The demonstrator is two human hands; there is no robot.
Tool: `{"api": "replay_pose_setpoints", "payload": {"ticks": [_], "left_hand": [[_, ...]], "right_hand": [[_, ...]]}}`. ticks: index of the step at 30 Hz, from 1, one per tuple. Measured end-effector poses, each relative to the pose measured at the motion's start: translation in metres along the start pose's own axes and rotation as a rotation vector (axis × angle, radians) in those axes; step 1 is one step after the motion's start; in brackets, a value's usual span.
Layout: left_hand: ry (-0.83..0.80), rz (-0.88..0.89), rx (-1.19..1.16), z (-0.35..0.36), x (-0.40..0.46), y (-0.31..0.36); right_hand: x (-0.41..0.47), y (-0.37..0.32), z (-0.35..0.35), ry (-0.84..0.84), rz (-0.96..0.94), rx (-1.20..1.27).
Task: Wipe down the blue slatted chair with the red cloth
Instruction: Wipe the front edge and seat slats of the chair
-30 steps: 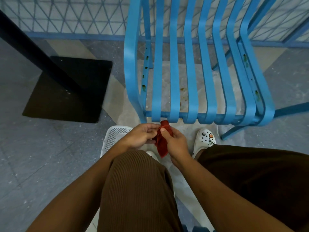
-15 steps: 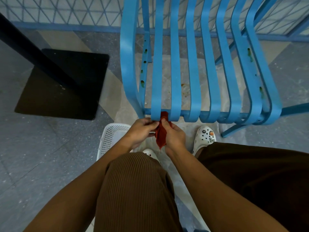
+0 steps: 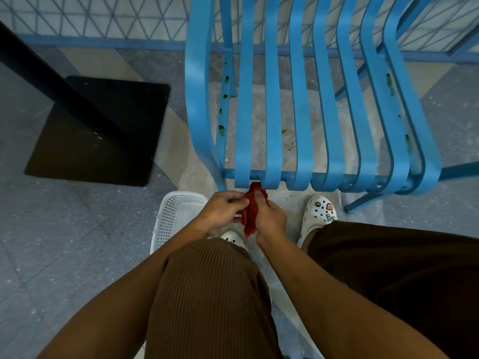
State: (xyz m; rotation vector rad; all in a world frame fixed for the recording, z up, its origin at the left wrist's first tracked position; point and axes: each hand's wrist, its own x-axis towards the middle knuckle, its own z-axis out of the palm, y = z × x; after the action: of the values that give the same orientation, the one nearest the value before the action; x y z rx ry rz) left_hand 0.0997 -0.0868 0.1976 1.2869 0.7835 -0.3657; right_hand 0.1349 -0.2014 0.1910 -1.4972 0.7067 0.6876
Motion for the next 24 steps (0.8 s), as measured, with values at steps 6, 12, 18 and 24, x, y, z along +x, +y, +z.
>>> {"api": "replay_pose_setpoints", "payload": {"ticks": [6,12,18,24], "left_hand": [[-0.025,0.046,-0.038,-0.007,-0.002,0.0],[0.037,0.106,-0.033,-0.005,0.004,0.008],[0.045,0.091,0.006,-0.007,0.006,0.006],[0.032,0.101,-0.052,-0.008,0.0,0.001]], "right_hand": [[-0.008,-0.001,-0.007,-0.096,-0.114,0.008],[-0.002,-0.012,0.009,-0.069,-0.087,0.065],[0.004,-0.009,0.011,-0.051,-0.058,0.045],[0.003,0.0,0.003,-0.104,-0.095,0.02]]}}
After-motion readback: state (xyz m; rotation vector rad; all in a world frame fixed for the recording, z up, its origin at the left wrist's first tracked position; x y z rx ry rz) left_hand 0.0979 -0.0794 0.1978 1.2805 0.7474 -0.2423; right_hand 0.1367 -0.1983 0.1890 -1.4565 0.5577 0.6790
